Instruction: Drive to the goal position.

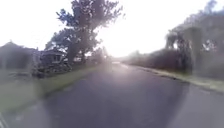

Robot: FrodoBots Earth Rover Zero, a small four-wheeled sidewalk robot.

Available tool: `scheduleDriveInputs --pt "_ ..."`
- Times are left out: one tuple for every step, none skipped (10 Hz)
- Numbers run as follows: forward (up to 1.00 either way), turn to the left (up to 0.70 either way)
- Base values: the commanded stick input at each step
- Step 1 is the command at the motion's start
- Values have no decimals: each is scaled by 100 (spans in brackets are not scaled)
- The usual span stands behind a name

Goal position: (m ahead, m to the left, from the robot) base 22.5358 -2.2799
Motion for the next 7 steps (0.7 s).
scheduleDriveInputs --pt "70 -23" --pt "70 -10" --pt "70 0" --pt "70 0" --pt "70 0" --pt "70 0" --pt "70 0"
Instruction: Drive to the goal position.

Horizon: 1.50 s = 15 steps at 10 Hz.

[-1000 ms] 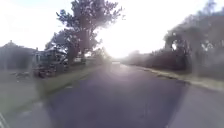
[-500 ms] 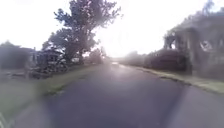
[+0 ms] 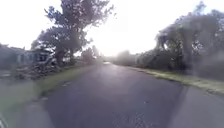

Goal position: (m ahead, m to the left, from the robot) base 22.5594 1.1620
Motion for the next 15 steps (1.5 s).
scheduleDriveInputs --pt "70 0" --pt "70 0" --pt "70 0" --pt "70 0" --pt "70 0" --pt "70 0" --pt "70 0" --pt "70 0" --pt "70 0" --pt "70 0" --pt "70 -35" --pt "70 -35" --pt "70 -35" --pt "70 -35" --pt "70 -35"
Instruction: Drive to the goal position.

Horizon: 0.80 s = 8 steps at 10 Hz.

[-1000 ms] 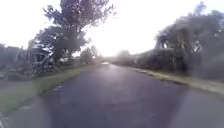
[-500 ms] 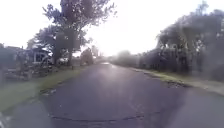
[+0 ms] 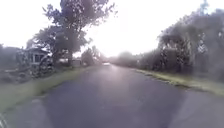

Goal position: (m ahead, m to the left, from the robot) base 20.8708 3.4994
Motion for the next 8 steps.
scheduleDriveInputs --pt "70 -35" --pt "70 -35" --pt "70 0" --pt "70 0" --pt "70 0" --pt "70 0" --pt "70 0" --pt "70 0"
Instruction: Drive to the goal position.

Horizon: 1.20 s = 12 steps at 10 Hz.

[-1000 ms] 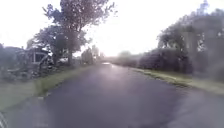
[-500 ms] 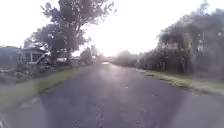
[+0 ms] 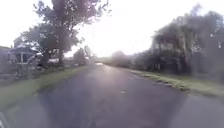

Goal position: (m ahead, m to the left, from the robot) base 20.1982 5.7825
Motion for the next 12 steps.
scheduleDriveInputs --pt "70 0" --pt "70 0" --pt "70 0" --pt "70 0" --pt "70 0" --pt "70 0" --pt "70 0" --pt "70 0" --pt "70 0" --pt "70 0" --pt "70 0" --pt "72 0"
